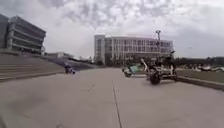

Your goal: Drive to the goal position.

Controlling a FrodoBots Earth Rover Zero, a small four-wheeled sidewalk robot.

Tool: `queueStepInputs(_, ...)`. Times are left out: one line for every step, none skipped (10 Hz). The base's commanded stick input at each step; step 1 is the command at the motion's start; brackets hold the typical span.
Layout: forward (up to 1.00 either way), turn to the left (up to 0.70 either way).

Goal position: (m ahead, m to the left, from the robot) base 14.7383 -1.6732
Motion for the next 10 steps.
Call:
queueStepInputs(0.70, 0.00)
queueStepInputs(0.70, 0.00)
queueStepInputs(0.70, 0.00)
queueStepInputs(0.70, 0.00)
queueStepInputs(0.70, 0.00)
queueStepInputs(0.70, 0.00)
queueStepInputs(0.70, 0.00)
queueStepInputs(0.70, 0.00)
queueStepInputs(0.70, 0.02)
queueStepInputs(0.70, 0.26)
